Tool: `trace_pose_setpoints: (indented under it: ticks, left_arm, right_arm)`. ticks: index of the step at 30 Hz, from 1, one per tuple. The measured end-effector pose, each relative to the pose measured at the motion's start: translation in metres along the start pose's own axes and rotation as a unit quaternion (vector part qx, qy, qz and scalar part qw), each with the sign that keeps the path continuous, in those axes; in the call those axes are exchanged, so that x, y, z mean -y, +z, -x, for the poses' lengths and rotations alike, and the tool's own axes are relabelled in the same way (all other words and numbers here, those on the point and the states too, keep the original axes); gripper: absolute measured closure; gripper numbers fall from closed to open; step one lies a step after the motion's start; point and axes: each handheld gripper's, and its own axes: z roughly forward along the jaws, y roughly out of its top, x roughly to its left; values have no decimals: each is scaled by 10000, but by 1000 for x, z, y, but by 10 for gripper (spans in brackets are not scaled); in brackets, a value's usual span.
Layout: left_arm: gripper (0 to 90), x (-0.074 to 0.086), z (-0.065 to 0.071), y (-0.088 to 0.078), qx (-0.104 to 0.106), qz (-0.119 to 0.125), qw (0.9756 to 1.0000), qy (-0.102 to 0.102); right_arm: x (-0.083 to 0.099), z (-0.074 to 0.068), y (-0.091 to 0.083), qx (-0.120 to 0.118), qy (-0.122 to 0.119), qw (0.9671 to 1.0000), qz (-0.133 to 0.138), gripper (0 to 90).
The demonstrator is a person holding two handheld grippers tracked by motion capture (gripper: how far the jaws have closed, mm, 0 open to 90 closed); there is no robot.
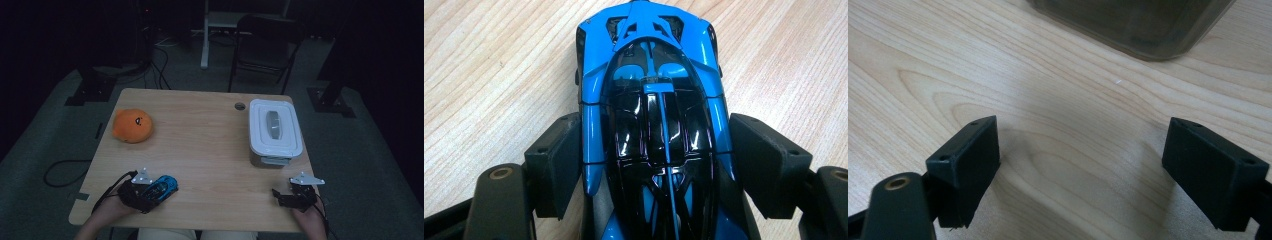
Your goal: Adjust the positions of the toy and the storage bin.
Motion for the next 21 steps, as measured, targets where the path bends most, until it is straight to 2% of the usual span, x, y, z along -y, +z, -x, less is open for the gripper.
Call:
trace_pose_setpoints:
  ticks: [8,12,16,21]
  left_arm:
    - [261,-2,3,-4,-103,-93,9999,23]
    - [249,-4,3,-14,22,140,9999,-49]
    - [249,-10,2,-25,-138,230,9996,-27]
    - [249,-8,-12,-36,-379,372,9985,-106]
  right_arm:
    - [0,0,0,0,1,10000,0,147]
    - [0,0,0,0,1,10000,0,147]
    - [0,0,0,-1,2,10000,0,147]
    - [0,0,0,-1,1,10000,-1,147]
